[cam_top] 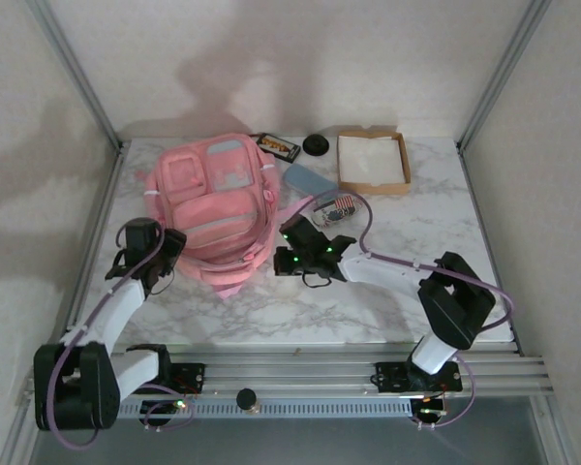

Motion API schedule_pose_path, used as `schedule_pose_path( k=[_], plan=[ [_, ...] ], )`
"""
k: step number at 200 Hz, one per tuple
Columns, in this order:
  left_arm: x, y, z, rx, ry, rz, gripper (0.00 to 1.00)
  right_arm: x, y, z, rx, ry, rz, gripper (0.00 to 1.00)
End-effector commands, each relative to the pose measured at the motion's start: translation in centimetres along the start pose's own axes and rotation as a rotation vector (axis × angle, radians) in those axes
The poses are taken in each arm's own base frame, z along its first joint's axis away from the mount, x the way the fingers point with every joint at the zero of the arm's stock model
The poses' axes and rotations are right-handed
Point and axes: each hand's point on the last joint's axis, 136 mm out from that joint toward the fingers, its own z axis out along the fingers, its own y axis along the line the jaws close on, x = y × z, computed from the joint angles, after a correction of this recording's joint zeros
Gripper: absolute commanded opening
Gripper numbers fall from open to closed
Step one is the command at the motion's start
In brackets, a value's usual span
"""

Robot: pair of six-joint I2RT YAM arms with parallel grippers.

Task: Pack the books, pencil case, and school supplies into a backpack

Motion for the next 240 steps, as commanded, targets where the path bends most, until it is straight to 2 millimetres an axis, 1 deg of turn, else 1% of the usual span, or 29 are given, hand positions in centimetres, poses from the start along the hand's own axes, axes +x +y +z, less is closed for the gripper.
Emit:
schedule_pose_path(
  k=[1, 11, 17, 28, 42, 62, 78, 93, 101, 121, 140, 157, 176, 189, 198, 213, 225, 240],
  plan=[
    [1.5, -0.7, -1.4, 0.072, 0.034, -0.049, 0.59, -1.6, 4.1, 0.0, -0.151, -0.042, -0.315, 0.19],
    [2.9, -0.9, -1.6, 0.099, 0.074, -0.081, 0.59, -1.9, 5.2, 0.1, -0.218, -0.037, -0.397, 0.35],
    [3.9, -1.1, -1.6, 0.110, 0.102, -0.104, 0.60, -2.2, 5.4, 0.3, -0.238, -0.029, -0.425, 0.41],
    [5.9, -1.7, -1.8, 0.138, 0.148, -0.133, 0.60, -3.3, 5.1, 1.1, -0.248, -0.008, -0.442, 0.46],
    [7.9, -2.3, -2.0, 0.158, 0.183, -0.154, 0.63, -3.3, 5.9, 1.6, -0.306, 0.039, -0.504, 0.56],
    [9.6, -1.9, -1.6, 0.159, 0.215, -0.223, 0.65, -3.2, 6.6, 2.1, -0.382, 0.055, -0.581, 0.65],
    [9.8, -1.3, -0.9, 0.144, 0.210, -0.260, 0.66, -3.5, 6.4, 3.1, -0.412, 0.099, -0.589, 0.66],
    [10.0, -1.4, -0.1, 0.130, 0.217, -0.262, 0.66, -3.6, 6.4, 3.7, -0.428, 0.108, -0.611, 0.66],
    [10.3, -1.1, 0.5, 0.100, 0.227, -0.267, 0.65, -3.5, 6.5, 3.8, -0.437, 0.117, -0.620, 0.66],
    [10.6, -1.1, 1.3, 0.071, 0.238, -0.249, 0.61, -3.0, 6.3, 3.5, -0.438, 0.135, -0.632, 0.66],
    [10.9, 0.7, 1.8, -0.001, 0.231, -0.223, 0.52, -3.0, 5.3, 3.6, -0.409, 0.127, -0.633, 0.66],
    [11.1, 2.2, 2.0, -0.040, 0.225, -0.216, 0.48, -2.9, 4.5, 4.5, -0.374, 0.150, -0.637, 0.66],
    [11.7, 3.1, 2.5, -0.055, 0.239, -0.221, 0.39, -3.5, 3.9, 5.7, -0.331, 0.158, -0.638, 0.66],
    [11.8, 3.5, 2.7, -0.072, 0.243, -0.206, 0.35, -3.4, 3.6, 6.3, -0.313, 0.182, -0.638, 0.66],
    [11.8, 3.9, 2.8, -0.088, 0.238, -0.198, 0.30, -3.3, 3.4, 6.5, -0.309, 0.188, -0.640, 0.67],
    [11.5, 4.0, 2.9, -0.086, 0.224, -0.182, 0.24, -2.5, 3.8, 6.8, -0.306, 0.206, -0.669, 0.68],
    [11.3, 3.5, 2.9, -0.074, 0.218, -0.172, 0.18, -1.6, 4.0, 7.1, -0.316, 0.237, -0.684, 0.69],
    [11.1, 2.9, 3.0, -0.061, 0.218, -0.149, 0.14, -0.6, 4.0, 7.2, -0.346, 0.269, -0.681, 0.70]
  ],
)
